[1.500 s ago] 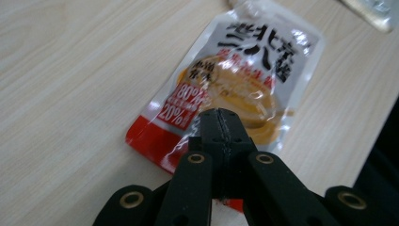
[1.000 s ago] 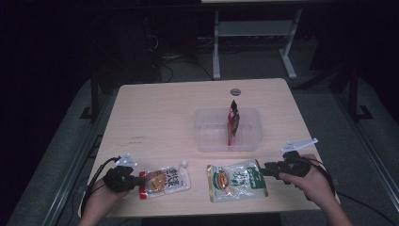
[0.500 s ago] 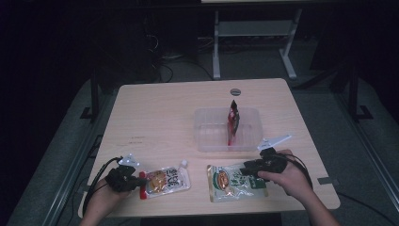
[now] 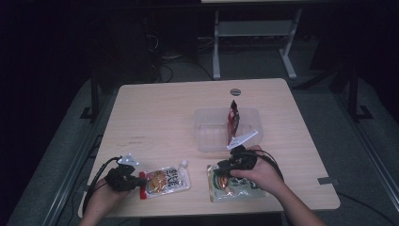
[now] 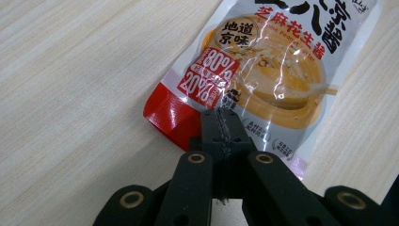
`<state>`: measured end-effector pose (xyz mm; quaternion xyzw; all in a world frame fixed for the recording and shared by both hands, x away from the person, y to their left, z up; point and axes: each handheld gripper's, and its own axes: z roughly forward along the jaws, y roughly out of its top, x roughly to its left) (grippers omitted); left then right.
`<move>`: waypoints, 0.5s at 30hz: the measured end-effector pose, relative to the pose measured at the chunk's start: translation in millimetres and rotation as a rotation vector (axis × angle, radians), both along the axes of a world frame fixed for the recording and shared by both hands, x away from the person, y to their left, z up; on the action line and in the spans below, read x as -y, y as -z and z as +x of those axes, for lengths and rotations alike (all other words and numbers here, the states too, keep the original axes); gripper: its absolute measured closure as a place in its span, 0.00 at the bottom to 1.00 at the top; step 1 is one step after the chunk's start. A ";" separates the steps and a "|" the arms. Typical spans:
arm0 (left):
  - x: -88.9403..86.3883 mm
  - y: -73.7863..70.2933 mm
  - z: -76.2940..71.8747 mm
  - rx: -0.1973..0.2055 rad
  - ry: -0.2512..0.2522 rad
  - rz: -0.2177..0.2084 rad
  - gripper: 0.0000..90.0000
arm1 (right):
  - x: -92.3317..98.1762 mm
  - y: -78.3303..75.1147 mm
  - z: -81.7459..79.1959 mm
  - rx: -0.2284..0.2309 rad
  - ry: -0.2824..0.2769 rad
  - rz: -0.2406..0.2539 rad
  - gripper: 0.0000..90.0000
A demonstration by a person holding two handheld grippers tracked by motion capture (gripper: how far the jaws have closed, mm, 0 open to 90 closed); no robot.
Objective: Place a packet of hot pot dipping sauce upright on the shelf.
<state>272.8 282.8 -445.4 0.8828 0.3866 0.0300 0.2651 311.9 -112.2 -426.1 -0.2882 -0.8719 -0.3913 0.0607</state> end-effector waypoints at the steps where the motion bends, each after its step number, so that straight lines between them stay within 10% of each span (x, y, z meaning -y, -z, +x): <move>1: 0.0 0.0 -0.1 0.000 0.000 0.000 1.00 | -4.4 0.3 0.8 -0.002 -0.008 -0.003 0.66; 15: 0.6 -0.3 -0.5 0.001 0.000 0.005 1.00 | -57.8 9.6 10.1 -0.028 -0.087 0.002 0.64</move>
